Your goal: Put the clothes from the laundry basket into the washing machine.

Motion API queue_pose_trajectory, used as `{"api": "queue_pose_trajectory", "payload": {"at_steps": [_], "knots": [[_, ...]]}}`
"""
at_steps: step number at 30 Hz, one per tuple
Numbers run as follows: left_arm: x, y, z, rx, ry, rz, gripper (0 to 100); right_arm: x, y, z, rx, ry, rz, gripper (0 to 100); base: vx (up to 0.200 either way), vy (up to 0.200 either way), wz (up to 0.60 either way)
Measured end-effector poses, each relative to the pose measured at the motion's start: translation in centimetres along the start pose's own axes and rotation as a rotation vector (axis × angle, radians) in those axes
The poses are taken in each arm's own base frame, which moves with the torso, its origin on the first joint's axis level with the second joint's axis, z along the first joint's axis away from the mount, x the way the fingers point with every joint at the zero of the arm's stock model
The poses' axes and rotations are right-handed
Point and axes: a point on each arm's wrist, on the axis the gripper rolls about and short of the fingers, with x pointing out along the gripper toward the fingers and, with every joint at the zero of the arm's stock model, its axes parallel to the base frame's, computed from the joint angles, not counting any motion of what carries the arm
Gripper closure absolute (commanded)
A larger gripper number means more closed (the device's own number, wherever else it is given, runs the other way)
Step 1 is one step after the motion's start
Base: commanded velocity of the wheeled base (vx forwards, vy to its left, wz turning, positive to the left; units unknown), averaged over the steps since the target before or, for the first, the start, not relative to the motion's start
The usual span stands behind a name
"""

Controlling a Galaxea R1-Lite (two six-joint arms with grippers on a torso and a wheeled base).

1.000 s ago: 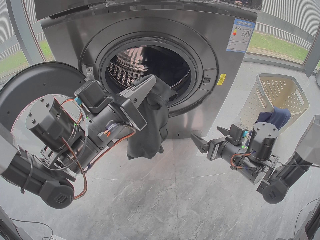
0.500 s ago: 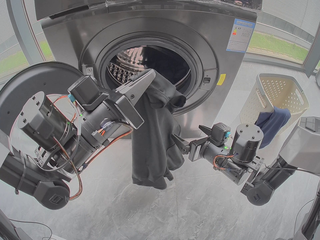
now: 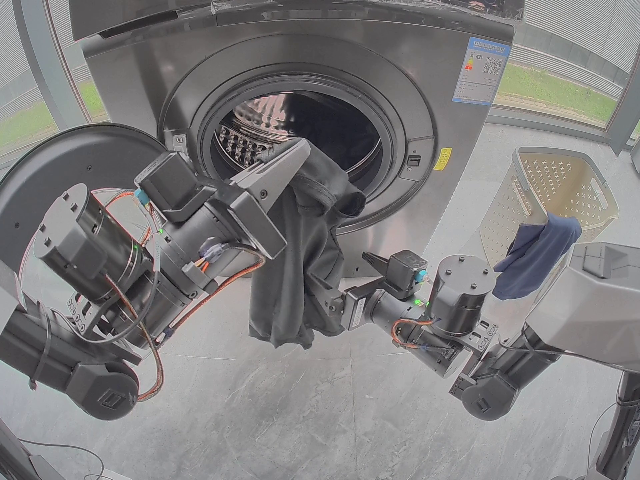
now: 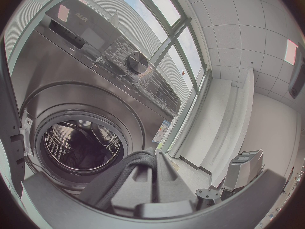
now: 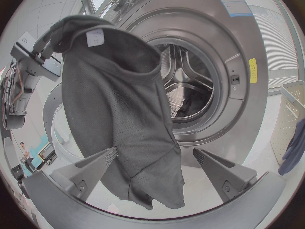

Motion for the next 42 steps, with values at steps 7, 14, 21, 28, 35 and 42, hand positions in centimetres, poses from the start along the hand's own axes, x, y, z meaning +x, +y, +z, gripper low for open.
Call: {"api": "queue_pose_trajectory", "payload": {"at_steps": [7, 14, 21, 28, 35, 42], "knots": [[0.1, 0.0, 0.1, 0.0, -0.005, 0.005, 100, 0.0, 1.3, -1.2, 0.008, 0.012, 0.029, 0, 0.0, 0.0, 0.0], [0.1, 0.2, 0.2, 0.004, -0.009, 0.009, 100, -1.0, -0.6, -1.4, 0.0, 0.046, -0.024, 0, 0.0, 0.0, 0.0], [0.1, 0.2, 0.1, 0.005, -0.007, 0.01, 100, -2.2, -4.1, 0.1, -0.014, 0.038, -0.123, 0, 0.0, 0.0, 0.0], [0.0, 0.1, 0.0, 0.003, 0.001, 0.005, 100, -1.6, -6.4, 2.5, -0.026, -0.043, -0.178, 0, 0.0, 0.0, 0.0], [-0.1, 0.0, -0.1, 0.001, 0.006, 0.0, 100, 0.0, -6.8, 3.5, -0.032, -0.088, -0.182, 0, 0.0, 0.0, 0.0], [0.0, -0.3, -0.2, -0.004, 0.006, -0.008, 100, 2.0, -5.1, 2.0, -0.031, -0.076, -0.132, 0, 0.0, 0.0, 0.0]]}}
